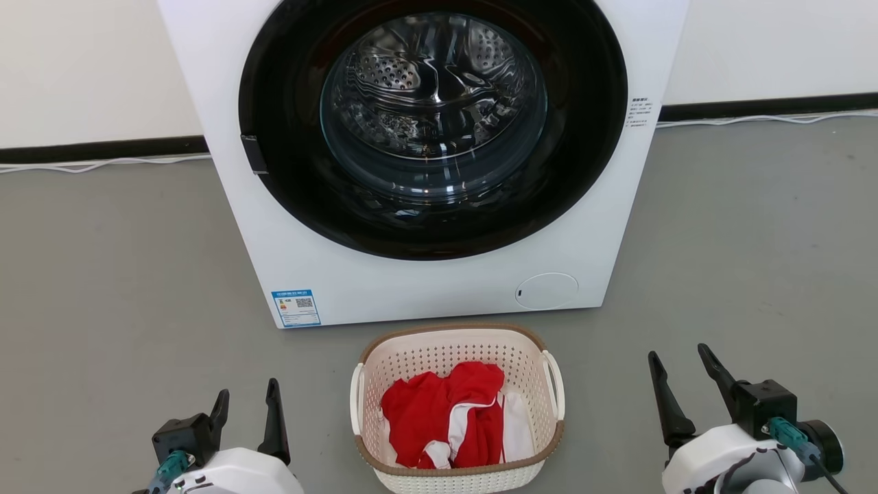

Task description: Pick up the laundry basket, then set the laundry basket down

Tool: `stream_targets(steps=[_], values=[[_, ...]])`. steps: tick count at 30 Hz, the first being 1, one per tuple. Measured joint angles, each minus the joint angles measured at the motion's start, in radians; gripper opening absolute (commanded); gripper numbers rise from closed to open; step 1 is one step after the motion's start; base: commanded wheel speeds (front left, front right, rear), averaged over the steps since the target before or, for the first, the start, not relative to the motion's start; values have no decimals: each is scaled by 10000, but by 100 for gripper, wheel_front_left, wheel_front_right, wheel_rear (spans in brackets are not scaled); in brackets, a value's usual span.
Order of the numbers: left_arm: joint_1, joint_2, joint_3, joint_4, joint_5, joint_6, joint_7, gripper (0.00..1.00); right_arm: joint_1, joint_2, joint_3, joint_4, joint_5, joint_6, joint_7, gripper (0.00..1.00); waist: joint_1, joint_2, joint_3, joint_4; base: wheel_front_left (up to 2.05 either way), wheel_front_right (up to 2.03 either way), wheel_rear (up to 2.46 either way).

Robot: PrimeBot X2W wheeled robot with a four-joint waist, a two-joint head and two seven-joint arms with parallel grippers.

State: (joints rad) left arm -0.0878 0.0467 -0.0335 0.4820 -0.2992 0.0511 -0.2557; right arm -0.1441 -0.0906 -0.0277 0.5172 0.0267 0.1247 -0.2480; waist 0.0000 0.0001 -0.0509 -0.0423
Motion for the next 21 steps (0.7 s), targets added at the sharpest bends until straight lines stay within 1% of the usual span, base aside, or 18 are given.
stream_targets(steps=[11,12,18,21], values=[[14,-38,46,-46,-2,2,0,100,6,15,8,-42,0,0,0,100,0,0,-154,26,0,0,0],[19,-44,69,-77,-2,2,0,0,8,19,8,-42,0,0,0,0,0,0,-168,28,0,0,0],[607,-178,29,604,-21,2,10,0,607,198,6,600,15,-12,38,0,0,0,-171,28,0,0,0],[732,-182,50,663,-261,0,119,0,714,221,-21,685,303,-12,125,0,0,0,-158,38,0,0,0]])
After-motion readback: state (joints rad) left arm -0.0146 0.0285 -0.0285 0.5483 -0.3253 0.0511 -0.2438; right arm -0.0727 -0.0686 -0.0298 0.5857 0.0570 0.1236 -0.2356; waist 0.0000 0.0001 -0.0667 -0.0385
